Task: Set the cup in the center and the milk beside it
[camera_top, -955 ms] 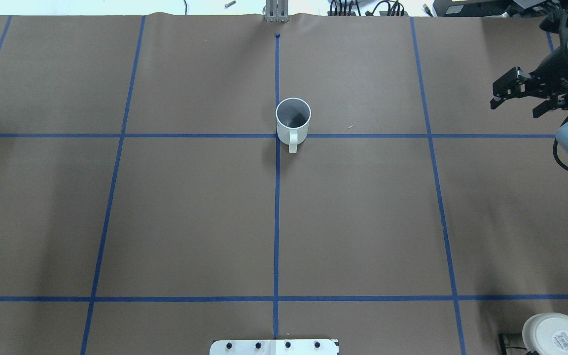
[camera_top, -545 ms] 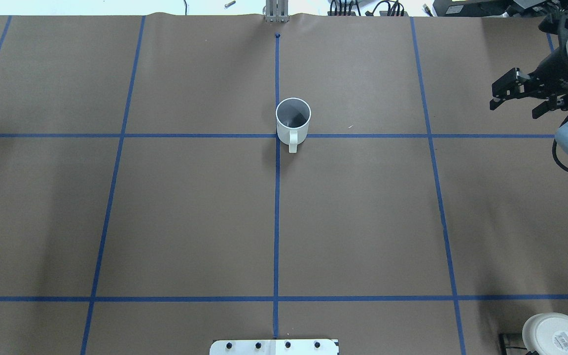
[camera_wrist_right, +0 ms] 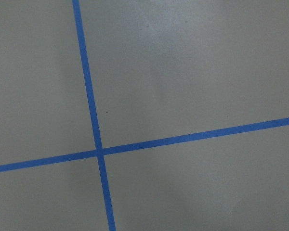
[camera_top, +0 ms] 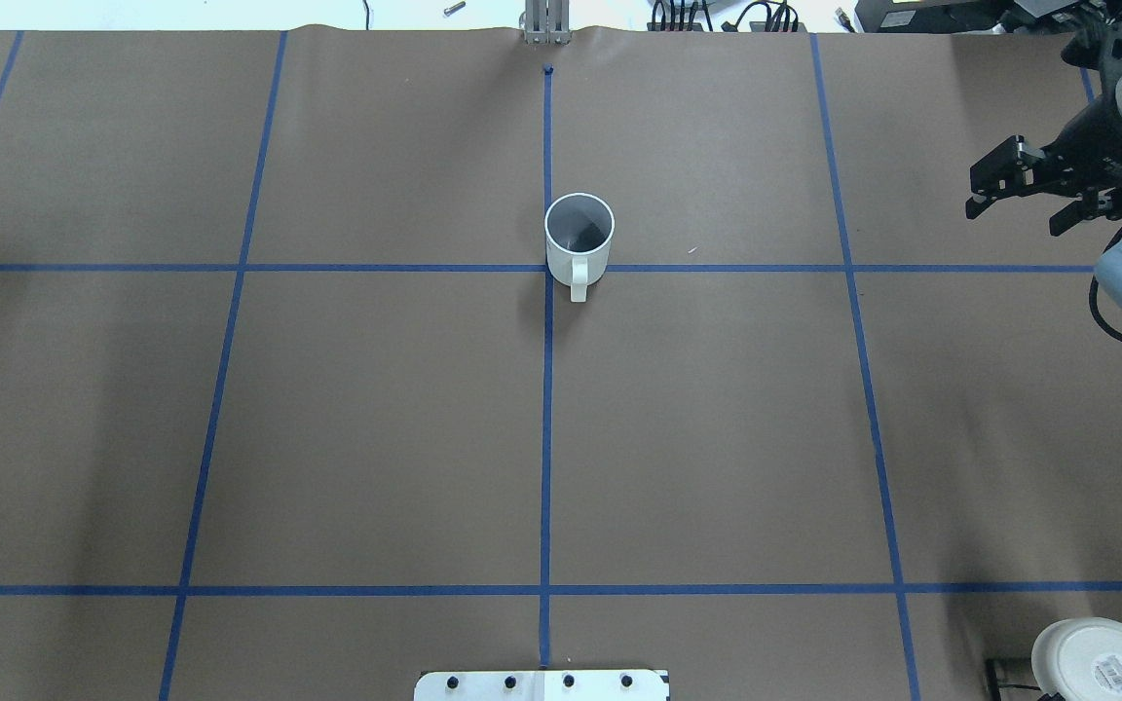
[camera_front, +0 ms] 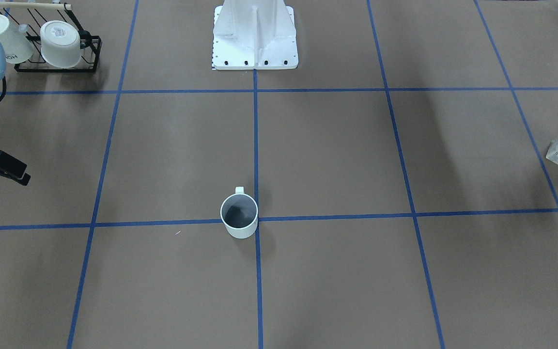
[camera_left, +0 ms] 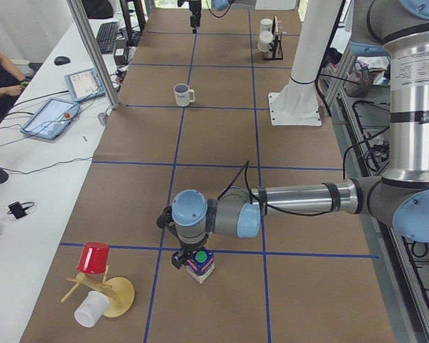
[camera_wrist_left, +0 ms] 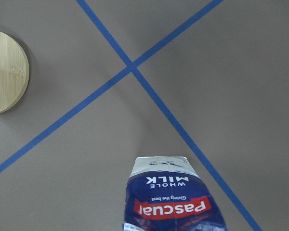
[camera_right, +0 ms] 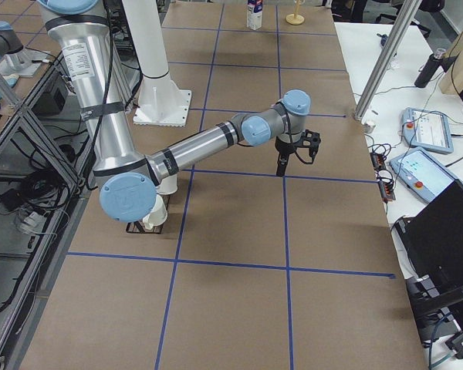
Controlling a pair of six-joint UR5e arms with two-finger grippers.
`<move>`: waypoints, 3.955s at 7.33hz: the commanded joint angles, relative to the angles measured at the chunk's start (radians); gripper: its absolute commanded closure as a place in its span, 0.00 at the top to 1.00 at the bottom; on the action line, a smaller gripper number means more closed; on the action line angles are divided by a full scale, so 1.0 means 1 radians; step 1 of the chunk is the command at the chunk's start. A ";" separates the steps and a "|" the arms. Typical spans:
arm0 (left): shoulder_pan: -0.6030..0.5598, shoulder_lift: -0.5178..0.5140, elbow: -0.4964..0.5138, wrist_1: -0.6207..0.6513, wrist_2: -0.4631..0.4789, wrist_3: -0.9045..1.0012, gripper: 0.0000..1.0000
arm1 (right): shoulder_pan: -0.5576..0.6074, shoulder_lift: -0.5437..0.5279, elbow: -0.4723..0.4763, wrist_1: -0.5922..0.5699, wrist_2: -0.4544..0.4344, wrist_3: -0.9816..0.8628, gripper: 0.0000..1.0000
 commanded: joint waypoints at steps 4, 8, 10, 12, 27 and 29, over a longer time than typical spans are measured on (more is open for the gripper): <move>0.030 0.000 0.020 0.002 0.003 0.000 0.98 | -0.001 0.000 0.000 0.000 0.000 0.002 1.00; 0.044 -0.001 0.040 -0.001 0.003 0.000 0.98 | -0.001 0.000 0.000 0.000 -0.009 0.002 1.00; 0.044 -0.011 0.040 0.004 0.003 0.000 0.60 | -0.004 0.000 0.000 0.000 -0.011 0.002 1.00; 0.042 -0.017 0.039 0.004 0.004 0.001 0.00 | -0.004 0.000 0.000 0.000 -0.009 0.002 1.00; 0.715 -1.015 0.118 0.283 0.049 -1.746 0.00 | -0.007 0.000 -0.003 0.002 -0.014 -0.018 1.00; 0.758 -1.070 0.242 0.161 0.128 -1.830 0.00 | -0.005 0.000 -0.003 0.002 -0.012 -0.018 1.00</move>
